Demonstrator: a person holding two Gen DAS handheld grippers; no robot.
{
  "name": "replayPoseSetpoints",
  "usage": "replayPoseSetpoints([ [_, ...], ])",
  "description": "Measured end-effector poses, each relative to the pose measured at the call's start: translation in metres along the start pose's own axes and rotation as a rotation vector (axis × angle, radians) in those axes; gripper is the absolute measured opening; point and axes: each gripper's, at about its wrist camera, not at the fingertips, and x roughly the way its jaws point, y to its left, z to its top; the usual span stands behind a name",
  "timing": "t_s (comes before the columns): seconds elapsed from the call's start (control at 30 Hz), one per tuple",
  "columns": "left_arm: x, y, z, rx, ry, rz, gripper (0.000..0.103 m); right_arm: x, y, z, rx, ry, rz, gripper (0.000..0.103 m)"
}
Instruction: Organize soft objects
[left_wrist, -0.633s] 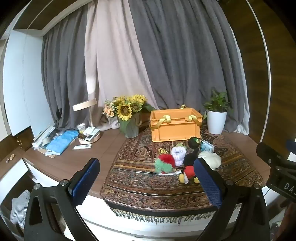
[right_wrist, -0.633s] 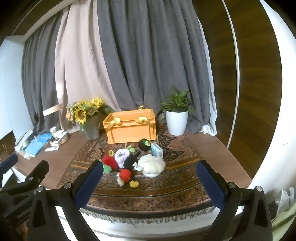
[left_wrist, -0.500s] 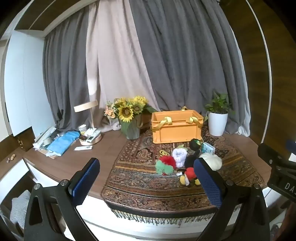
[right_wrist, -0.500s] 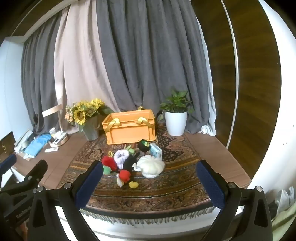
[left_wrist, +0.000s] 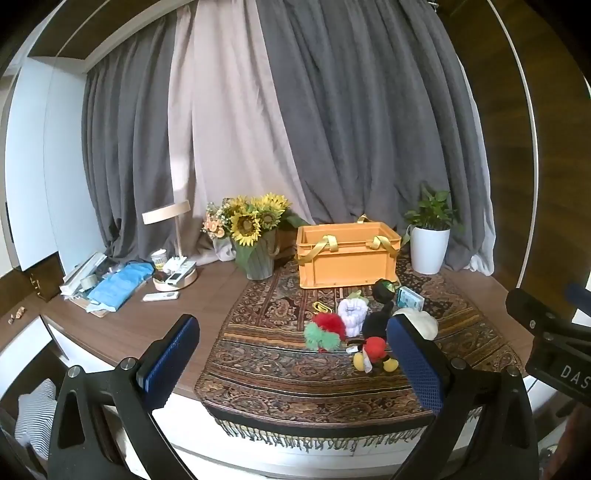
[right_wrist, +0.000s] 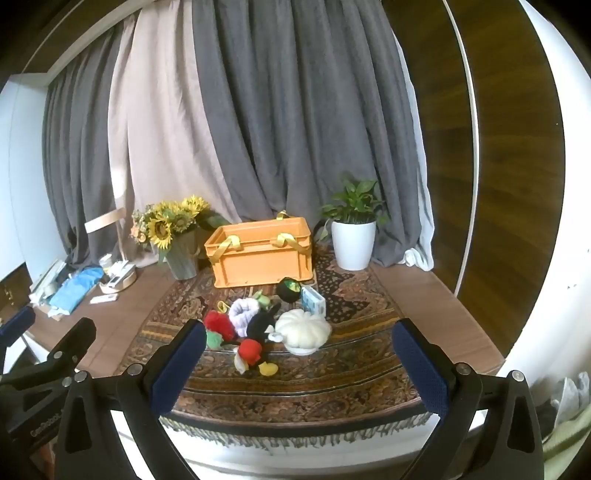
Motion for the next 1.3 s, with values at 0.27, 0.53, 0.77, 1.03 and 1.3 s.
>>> replayPoseSetpoints([
  [0.27,0.0035,-0.0034,-0.0054,0.0,0.001,-0.003,0.103,0.0009,0.0001,-0.0005,0.003,0.004,0.0,0.102],
  [0.53,0.0041,-0.0036,-0.0067,-0.001,0.0,-0.002,0.103,0.0016,0.0009,0.0003,0.004,0.007,0.001,0.102],
  [0.77,0.0037,-0.0041,-0.0077,-0.002,0.0,-0.003,0.103,0.0017,0.0007,-0.001,0.004,0.008,-0.001,0.102],
  [1.03,0.0043,-0.0072,-0.0107,0.001,0.0,-0.005,0.103,0.0018,0.0005,-0.0008,0.003,0.01,0.0,0.102],
  [1.3,0.0042,-0.0077,-0.0099,0.0,0.002,-0.008,0.103,0.005,0.0001,-0.0059,0.001,0.008,0.001,0.102],
])
